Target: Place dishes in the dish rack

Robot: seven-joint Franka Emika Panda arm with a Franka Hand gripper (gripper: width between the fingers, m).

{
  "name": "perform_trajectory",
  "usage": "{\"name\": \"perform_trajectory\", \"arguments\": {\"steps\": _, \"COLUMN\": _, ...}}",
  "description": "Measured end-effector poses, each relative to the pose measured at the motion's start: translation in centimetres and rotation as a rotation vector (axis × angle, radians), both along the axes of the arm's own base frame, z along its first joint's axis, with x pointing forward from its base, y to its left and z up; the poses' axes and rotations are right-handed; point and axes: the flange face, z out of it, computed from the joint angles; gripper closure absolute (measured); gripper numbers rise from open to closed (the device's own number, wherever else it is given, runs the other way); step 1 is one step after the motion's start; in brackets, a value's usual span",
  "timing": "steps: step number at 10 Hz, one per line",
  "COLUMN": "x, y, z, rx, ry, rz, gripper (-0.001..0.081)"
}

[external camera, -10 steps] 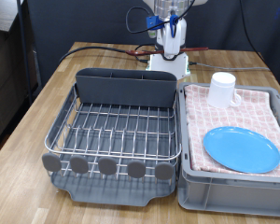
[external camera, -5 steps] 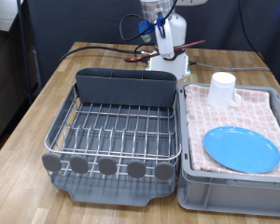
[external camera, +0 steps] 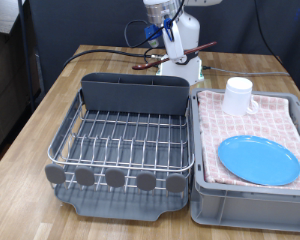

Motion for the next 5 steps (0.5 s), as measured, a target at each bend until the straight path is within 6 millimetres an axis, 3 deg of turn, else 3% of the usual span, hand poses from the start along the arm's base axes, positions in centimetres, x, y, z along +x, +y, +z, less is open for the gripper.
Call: {"name": "perform_trajectory", "arguments": {"steps": 5, "x": -0.1, "y": -1.2, "z": -1.4, "rx": 0.203, "ry": 0.005, "rz": -0.013, "gripper": 0.0724}}
